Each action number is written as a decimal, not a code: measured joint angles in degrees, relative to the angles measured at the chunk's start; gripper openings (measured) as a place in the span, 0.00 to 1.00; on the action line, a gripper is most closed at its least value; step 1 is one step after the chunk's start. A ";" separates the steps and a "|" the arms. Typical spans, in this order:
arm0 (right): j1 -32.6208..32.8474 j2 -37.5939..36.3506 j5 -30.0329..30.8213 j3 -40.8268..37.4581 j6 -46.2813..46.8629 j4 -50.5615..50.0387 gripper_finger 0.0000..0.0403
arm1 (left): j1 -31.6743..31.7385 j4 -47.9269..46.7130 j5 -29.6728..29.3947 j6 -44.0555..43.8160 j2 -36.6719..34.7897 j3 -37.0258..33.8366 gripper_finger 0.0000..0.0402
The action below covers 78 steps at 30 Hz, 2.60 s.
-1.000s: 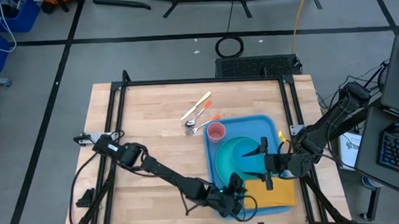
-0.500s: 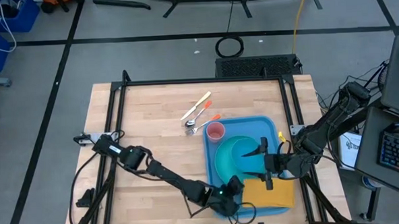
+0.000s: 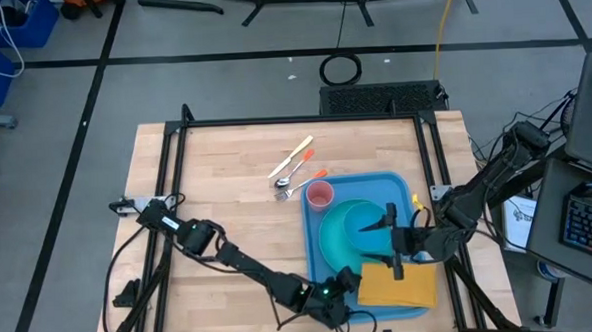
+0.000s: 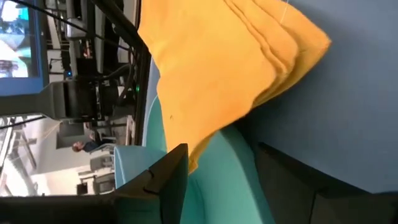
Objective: Set up tray
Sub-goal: Put the yellow table napkin on the blue tray to the bottom of the light blue plate
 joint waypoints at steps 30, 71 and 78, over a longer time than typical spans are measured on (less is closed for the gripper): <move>0.00 -0.27 -0.06 -0.07 -0.37 -0.17 0.67 | 1.96 5.38 14.49 13.36 -0.02 -0.08 0.41; -0.05 -0.27 0.07 -0.70 0.06 0.11 0.67 | -3.65 4.49 14.29 -16.28 -0.16 0.11 0.01; -0.02 -0.27 -1.75 -0.70 0.75 -0.12 0.67 | -4.52 4.31 12.42 -20.12 -0.07 0.53 0.02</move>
